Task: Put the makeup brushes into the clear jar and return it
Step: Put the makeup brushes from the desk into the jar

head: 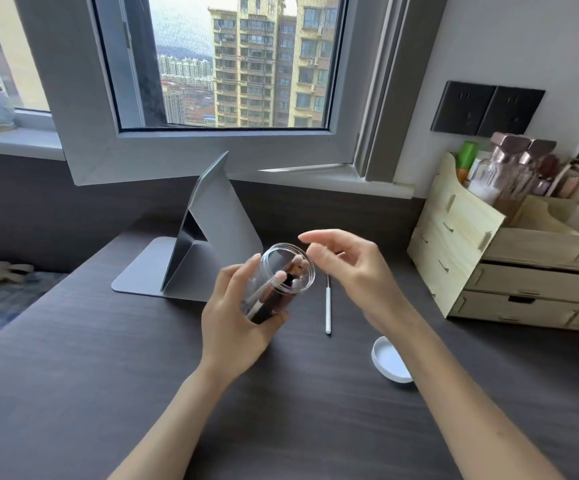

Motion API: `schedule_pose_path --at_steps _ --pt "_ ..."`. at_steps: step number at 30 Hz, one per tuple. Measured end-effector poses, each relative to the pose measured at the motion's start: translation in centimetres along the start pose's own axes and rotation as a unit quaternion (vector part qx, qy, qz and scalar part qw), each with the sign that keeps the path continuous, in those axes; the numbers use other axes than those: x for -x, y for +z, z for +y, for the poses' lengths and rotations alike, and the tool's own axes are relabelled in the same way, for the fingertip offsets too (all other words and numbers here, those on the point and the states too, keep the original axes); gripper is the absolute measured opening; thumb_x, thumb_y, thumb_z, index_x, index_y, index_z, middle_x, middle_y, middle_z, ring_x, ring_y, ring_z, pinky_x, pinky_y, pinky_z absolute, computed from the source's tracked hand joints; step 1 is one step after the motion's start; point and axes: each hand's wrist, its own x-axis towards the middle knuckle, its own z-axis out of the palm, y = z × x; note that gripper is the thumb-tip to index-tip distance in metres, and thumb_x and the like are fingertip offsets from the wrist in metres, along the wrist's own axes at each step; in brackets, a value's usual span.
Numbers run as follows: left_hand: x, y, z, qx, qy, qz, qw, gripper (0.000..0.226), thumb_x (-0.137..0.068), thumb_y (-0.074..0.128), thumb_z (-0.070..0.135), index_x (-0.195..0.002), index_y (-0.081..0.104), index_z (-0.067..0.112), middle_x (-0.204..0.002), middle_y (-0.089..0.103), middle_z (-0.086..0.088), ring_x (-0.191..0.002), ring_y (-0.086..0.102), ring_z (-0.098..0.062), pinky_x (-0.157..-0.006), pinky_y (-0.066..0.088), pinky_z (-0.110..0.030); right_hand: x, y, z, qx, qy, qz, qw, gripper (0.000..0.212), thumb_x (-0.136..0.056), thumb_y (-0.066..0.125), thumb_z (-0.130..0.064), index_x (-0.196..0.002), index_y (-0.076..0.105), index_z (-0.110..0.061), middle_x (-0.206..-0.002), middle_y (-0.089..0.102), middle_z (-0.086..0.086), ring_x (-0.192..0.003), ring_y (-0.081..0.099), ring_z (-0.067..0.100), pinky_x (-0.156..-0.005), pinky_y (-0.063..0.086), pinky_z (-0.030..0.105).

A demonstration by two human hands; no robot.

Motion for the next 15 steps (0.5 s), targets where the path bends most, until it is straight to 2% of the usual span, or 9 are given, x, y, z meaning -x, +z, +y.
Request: schedule_pose_path --at_steps 2,3,5,6,8,10,12,15 --pt "-0.1 0.0 0.0 0.007 -0.009 0.008 1.0 0.082 -0.052 0.08 0.028 -0.125 0.043 0.031 -0.111 0.048 0.009 -0.092 0.047 0.001 -0.073 0.039 -0.002 -0.4 -0.7 0.9 -0.087 0.056 0.063 0.993 0.015 -0.091 0.056 -0.013 -0.088 0.071 -0.016 -0.074 0.065 0.0 -0.063 0.053 0.002 -0.059 0.043 0.016" --pt "-0.1 0.0 0.0 0.01 -0.012 0.011 1.0 0.082 -0.052 0.08 0.027 -0.125 0.043 0.03 -0.111 0.049 0.009 -0.093 0.047 0.001 -0.074 0.038 -0.002 -0.9 -0.8 2.0 -0.069 0.084 0.103 0.989 0.017 -0.09 0.056 -0.012 -0.082 0.07 -0.016 -0.069 0.064 0.0 -0.06 0.053 0.004 -0.056 0.042 0.017" --pt "-0.1 0.1 0.0 0.011 -0.013 0.016 1.0 0.082 -0.051 0.08 0.027 -0.125 0.043 0.03 -0.111 0.049 0.008 -0.094 0.047 0.001 -0.076 0.037 0.0 -2.0 -0.6 4.7 0.065 0.143 0.146 0.977 0.012 -0.086 0.058 -0.014 -0.08 0.068 -0.015 -0.071 0.066 0.004 -0.063 0.057 0.012 -0.059 0.045 0.024" --pt "-0.1 0.1 0.0 0.01 -0.012 0.017 1.0 0.082 -0.051 0.08 0.027 -0.125 0.043 0.03 -0.111 0.049 0.007 -0.094 0.047 0.001 -0.077 0.036 0.001 -2.5 -0.4 6.0 0.155 0.172 0.135 0.963 0.01 -0.084 0.059 -0.018 -0.087 0.067 -0.013 -0.079 0.069 0.006 -0.072 0.062 0.018 -0.067 0.048 0.028" --pt "-0.1 0.0 -0.1 0.005 -0.005 0.012 1.0 0.082 -0.052 0.08 0.028 -0.125 0.043 0.028 -0.112 0.048 0.007 -0.094 0.046 0.001 -0.076 0.037 0.0 -3.2 0.4 8.3 0.301 0.229 0.069 0.923 0.031 -0.083 0.061 -0.028 -0.108 0.061 -0.01 -0.103 0.069 0.009 -0.1 0.063 0.028 -0.084 0.046 0.033" --pt "-0.1 0.0 -0.1 -0.007 0.002 0.008 1.0 0.083 -0.051 0.08 0.032 -0.126 0.043 0.028 -0.112 0.047 0.009 -0.092 0.046 0.002 -0.074 0.037 -0.001 -3.5 1.3 10.0 0.364 0.273 0.022 0.89 0.043 -0.081 0.064 -0.033 -0.115 0.053 -0.008 -0.118 0.064 0.011 -0.114 0.057 0.033 -0.088 0.045 0.034" --pt "0.0 -0.1 0.1 -0.016 0.003 0.013 1.0 0.083 -0.051 0.079 0.039 -0.125 0.044 0.029 -0.11 0.044 0.017 -0.089 0.047 0.001 -0.072 0.038 -0.003 -3.8 1.9 10.9 0.373 0.294 0.025 0.88 0.038 -0.08 0.065 -0.027 -0.11 0.056 -0.006 -0.12 0.063 0.014 -0.115 0.057 0.034 -0.085 0.046 0.032" --pt "0.0 -0.3 0.4 -0.012 0.002 0.018 1.0 0.08 -0.051 0.074 0.049 -0.124 0.047 0.029 -0.104 0.042 0.024 -0.086 0.051 -0.001 -0.071 0.045 -0.012 -4.0 1.8 11.5 0.379 0.295 0.024 0.877 0.004 -0.082 0.057 -0.01 -0.082 0.058 -0.006 -0.113 0.066 0.018 -0.108 0.06 0.036 -0.077 0.046 0.031"
